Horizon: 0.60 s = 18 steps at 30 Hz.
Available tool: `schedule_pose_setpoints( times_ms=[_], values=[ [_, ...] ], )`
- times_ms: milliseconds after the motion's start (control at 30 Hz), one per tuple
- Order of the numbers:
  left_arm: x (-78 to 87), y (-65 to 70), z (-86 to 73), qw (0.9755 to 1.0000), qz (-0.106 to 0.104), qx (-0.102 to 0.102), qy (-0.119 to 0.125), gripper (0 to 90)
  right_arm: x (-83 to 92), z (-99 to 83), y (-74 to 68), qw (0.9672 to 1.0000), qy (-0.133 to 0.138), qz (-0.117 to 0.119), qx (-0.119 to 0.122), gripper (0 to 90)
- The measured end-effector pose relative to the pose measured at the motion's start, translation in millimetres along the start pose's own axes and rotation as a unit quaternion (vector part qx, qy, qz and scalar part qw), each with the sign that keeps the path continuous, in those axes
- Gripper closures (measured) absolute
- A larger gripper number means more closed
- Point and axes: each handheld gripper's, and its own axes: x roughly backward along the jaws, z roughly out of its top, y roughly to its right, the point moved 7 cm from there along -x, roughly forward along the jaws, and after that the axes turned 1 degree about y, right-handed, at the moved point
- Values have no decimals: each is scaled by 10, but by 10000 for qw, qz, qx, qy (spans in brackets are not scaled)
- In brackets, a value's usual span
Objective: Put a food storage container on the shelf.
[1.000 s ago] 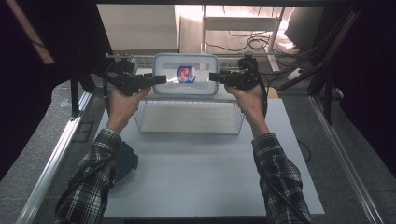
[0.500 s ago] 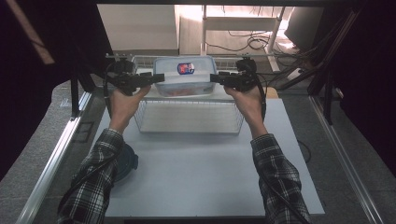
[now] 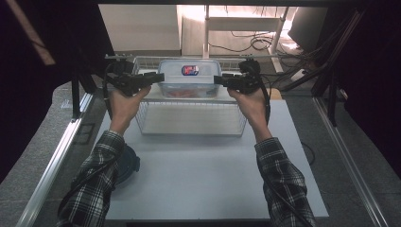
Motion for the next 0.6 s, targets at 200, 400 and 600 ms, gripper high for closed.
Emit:
schedule_pose_setpoints(
  times_ms=[200,400,600],
  values=[
    [-4,-7,2,10000,-41,-18,0,508,12,-14,-2,9999,28,-11,-103,565],
    [-11,-3,11,9999,102,-134,28,452,19,-16,-10,9999,7,-35,-147,559],
    [102,108,-12,9990,34,-428,142,365,72,-55,-46,9996,155,-172,189,371]
  ],
)
